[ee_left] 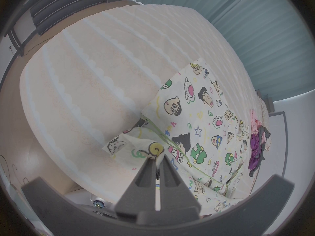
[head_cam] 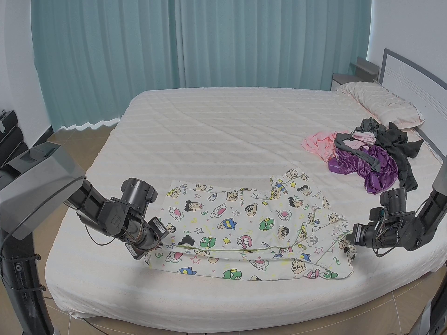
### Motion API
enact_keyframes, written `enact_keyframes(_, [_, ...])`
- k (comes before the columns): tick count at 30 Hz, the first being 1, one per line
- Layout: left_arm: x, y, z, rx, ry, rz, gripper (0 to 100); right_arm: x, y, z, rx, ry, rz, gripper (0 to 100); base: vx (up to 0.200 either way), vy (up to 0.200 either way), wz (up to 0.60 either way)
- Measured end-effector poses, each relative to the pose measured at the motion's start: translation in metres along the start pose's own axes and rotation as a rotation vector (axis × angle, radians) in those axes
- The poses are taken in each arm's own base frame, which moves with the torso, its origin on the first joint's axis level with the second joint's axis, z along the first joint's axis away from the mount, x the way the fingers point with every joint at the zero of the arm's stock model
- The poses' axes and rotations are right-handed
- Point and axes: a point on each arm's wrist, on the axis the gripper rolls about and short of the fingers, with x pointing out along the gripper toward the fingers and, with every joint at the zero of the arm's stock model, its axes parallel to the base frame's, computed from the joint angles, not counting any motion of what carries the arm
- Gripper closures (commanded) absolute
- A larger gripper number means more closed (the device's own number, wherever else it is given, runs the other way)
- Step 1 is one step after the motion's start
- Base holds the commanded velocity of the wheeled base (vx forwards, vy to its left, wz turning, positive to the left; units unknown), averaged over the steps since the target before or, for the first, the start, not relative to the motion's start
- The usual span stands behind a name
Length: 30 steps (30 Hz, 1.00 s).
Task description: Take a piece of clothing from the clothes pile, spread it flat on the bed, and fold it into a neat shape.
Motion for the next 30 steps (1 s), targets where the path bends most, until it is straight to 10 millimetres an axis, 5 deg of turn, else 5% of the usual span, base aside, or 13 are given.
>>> enact_keyframes(30, [0.031, -0.026, 0.021, -0.024, -0.068, 0.100, 100, 0.051, 0.009, 0.029, 0.091, -0.114, -0.030, 100, 0.000, 0.000, 0.00])
